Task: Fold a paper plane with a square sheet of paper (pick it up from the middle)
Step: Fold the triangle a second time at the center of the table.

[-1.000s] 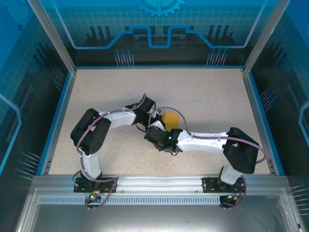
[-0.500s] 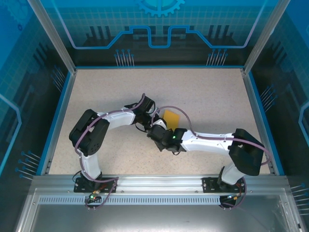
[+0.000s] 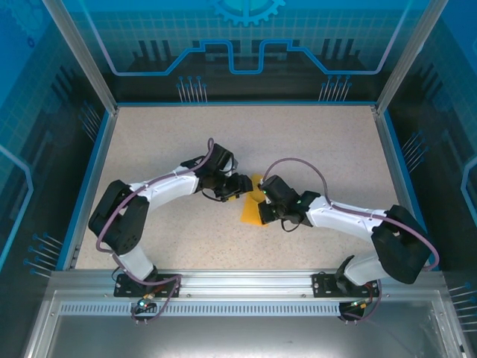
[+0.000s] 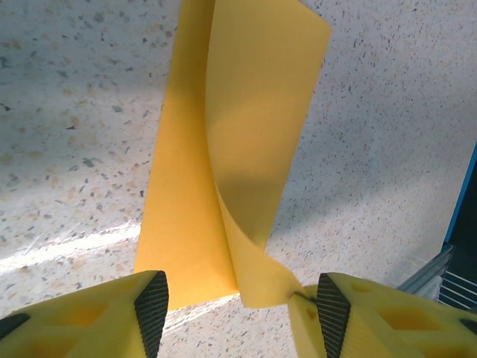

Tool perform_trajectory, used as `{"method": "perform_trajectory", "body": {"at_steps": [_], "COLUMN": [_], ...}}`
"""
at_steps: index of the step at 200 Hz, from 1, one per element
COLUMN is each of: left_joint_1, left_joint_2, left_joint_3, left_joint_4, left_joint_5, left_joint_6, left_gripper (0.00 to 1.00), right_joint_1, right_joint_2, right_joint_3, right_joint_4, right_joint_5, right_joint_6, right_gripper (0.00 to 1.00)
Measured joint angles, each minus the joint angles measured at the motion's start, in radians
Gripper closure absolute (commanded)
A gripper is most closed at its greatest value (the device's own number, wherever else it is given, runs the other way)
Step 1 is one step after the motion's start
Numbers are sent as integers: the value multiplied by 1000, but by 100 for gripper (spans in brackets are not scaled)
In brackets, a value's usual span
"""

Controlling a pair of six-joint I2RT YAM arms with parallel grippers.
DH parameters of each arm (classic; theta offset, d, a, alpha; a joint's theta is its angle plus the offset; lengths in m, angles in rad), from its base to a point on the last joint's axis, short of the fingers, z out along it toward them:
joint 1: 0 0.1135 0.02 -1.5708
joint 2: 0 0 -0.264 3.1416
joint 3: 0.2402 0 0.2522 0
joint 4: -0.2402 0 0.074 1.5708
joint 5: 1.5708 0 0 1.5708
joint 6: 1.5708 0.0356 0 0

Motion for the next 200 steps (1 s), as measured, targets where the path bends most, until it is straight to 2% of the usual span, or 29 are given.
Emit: {"method": "perform_trajectory", "body": {"at_steps": [34, 67, 200], "left_joint_1": [0, -3, -34], "left_joint_2": [-13, -25, -31], "left_joint_3": [-24, -52, -63], "left_joint_4": [-2, -1, 26], "left_joint_5": [-6, -6, 2], "left_joint_6": [2, 3, 3], "left_gripper": [49, 53, 57], "right_joint_1": [-68, -106, -130], "right_joint_2": [9, 74, 243], "right_joint_3": [0, 22, 179], "right_joint_4": [11, -10, -125], "right_joint_5": [-89, -120, -54], "right_joint_6": [-16, -39, -124], "right_gripper": [96, 96, 96]}}
